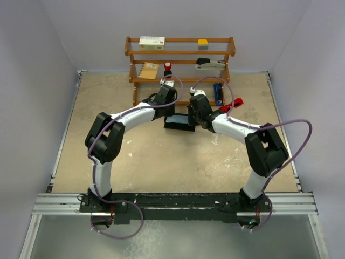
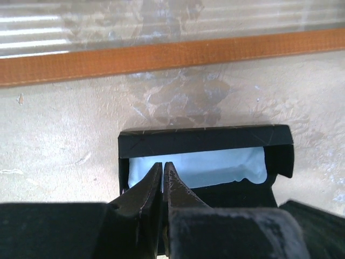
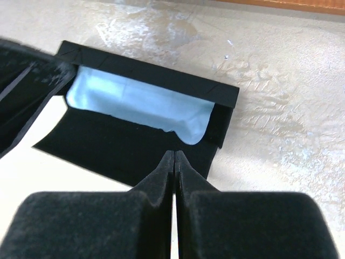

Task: Organize the sunglasses
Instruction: Adjust the sunglasses case at the center of the board.

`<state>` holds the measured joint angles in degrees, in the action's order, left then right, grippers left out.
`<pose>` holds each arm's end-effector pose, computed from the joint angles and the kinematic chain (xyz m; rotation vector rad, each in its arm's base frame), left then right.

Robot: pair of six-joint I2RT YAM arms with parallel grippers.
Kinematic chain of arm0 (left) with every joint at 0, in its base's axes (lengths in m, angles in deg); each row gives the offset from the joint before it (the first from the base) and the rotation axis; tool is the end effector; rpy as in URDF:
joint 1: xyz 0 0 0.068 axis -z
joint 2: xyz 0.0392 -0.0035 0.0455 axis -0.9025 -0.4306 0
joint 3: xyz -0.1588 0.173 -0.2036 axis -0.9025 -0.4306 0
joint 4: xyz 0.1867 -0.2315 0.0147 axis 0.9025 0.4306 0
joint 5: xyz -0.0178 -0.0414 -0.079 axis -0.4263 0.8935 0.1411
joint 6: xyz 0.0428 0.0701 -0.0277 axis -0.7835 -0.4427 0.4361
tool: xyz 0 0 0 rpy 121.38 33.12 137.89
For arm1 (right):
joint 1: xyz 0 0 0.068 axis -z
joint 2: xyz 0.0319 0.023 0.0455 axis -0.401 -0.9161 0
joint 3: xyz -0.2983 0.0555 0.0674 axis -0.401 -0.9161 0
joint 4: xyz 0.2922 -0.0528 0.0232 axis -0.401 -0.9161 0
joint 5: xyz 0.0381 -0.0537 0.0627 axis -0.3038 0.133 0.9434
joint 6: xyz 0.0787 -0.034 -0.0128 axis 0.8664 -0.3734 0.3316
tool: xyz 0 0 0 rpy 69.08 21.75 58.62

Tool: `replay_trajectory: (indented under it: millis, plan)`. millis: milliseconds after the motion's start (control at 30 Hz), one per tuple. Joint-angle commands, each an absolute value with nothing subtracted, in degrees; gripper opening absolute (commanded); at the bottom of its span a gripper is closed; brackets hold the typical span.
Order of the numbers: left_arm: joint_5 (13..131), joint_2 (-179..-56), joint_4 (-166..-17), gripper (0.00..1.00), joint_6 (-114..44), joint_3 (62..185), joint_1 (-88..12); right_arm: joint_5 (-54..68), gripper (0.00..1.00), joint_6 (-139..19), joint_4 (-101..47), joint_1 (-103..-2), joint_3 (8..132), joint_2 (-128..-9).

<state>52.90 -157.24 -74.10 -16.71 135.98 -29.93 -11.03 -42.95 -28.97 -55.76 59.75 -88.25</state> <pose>0.4434 -0.2878 0.1909 0.0072 2.3661 -0.3253 0.3978 0.2329 0.2013 -0.0560 2.2415 0.3275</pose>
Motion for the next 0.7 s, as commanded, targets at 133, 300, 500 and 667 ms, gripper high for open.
replay_trajectory:
  millis: [133, 300, 500, 667]
  plan:
    - [51.15, -158.82, -76.36, 0.0, -19.28, 142.05, -30.3, -10.34, 0.0, -41.12, -28.1, -58.99, 55.27, -80.29]
    - [51.07, -161.54, -77.83, 0.0, -19.77, 143.49, -30.39, -11.02, 0.0, -39.98, -28.4, -60.77, 52.26, -77.23]
    - [50.06, -163.97, -79.87, 0.0, -19.79, 144.05, -30.39, -11.95, 0.0, -38.75, -28.94, -61.67, 48.98, -73.89]
    - [48.63, -166.21, -80.19, 0.0, -20.71, 144.81, -30.39, -12.32, 0.0, -38.58, -29.76, -61.82, 46.99, -71.33]
